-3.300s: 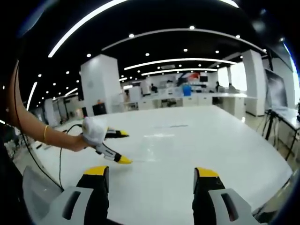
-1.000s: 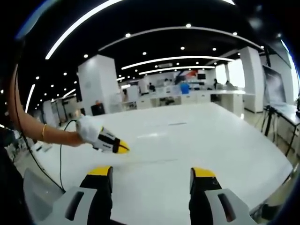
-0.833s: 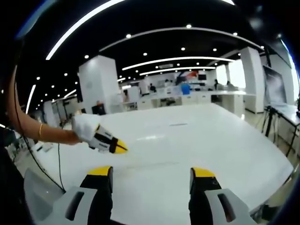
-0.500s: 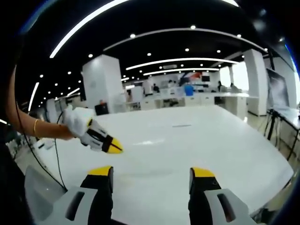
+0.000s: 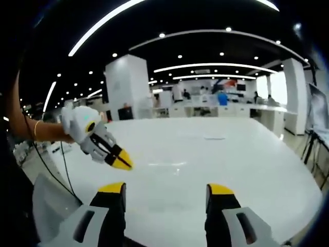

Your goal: Open the resealable bag by pulling the two sides of the seal apart until the entire bag opening is separated and visibly accessible.

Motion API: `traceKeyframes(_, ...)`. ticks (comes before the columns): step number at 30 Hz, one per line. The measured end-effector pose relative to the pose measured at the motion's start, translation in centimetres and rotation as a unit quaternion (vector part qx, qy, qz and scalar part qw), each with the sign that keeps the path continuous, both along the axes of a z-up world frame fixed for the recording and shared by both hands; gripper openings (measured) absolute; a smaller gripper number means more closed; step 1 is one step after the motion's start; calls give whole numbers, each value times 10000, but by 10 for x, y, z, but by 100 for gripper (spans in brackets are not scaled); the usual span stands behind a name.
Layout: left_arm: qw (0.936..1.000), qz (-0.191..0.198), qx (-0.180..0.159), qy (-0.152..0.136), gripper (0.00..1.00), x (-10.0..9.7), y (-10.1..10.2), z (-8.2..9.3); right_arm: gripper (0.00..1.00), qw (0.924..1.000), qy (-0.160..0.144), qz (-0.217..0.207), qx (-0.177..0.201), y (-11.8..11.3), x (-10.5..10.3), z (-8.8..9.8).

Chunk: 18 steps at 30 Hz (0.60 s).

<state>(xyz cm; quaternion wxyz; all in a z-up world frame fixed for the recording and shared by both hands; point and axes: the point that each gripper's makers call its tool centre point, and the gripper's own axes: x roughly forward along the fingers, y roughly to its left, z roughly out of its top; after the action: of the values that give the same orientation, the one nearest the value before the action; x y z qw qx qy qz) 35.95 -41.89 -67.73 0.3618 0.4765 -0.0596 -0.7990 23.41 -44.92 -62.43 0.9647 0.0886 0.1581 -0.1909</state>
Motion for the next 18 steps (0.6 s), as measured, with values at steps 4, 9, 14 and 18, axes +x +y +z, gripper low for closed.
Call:
traceKeyframes(4,9997,55,67,206,0,-8,10,1,57,9998,-90,183,-56,7,12,6)
traceKeyframes(9,9997,36,38,254,0,-12,19,9,57,9981,-9,600,-170,23,25,7)
traceKeyframes(14,9994,18,2,359,0,-20,27,18,53,9943,189,1009,-283,38,37,1)
traceKeyframes(18,9991,-55,-1,413,0,-28,33,22,52,9902,369,1271,-442,47,45,-5)
